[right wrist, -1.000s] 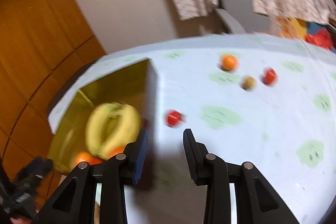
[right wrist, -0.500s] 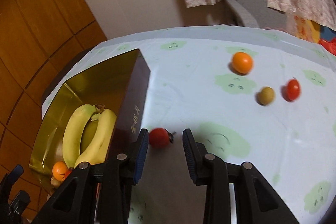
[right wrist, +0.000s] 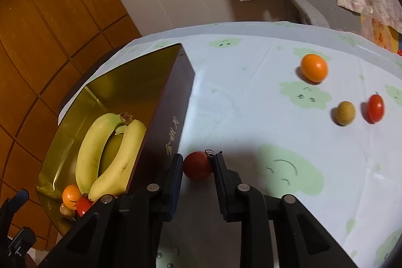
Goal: Organize fruits
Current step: 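Grasp the red cherry tomato on the table with the right gripper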
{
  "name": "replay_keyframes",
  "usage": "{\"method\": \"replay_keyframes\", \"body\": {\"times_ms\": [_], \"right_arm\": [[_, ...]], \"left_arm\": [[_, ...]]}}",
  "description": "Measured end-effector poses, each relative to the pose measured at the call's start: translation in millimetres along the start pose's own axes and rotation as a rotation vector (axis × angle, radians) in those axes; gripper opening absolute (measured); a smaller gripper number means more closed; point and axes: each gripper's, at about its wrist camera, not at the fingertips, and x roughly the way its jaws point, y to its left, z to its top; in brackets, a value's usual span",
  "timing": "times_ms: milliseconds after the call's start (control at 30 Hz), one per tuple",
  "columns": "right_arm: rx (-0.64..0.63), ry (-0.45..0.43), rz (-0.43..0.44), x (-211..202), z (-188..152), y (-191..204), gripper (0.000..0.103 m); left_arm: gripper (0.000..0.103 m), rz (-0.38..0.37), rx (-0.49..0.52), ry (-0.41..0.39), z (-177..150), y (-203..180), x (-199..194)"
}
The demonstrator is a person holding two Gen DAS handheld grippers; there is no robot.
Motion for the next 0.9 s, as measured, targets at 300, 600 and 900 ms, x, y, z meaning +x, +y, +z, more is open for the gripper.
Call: {"method": "replay_keyframes", "body": {"times_ms": [300,600,900], "right_arm": [[0.047,-0.118,-0.127,-61,-19,-45,0.025],[0.16,-0.133,-0.31,-99,-36,-129,0.025],[0.226,-0.154,-0.246,-97,-36,-150,0.027]], "left_arm": [[0.103,-0.057,0.052,0.006,18,-37,6],[0.103,-0.157,0.141,0.017,45,-112,22],[0.103,-0.192,0.171,0.07,74,-168,61]]}}
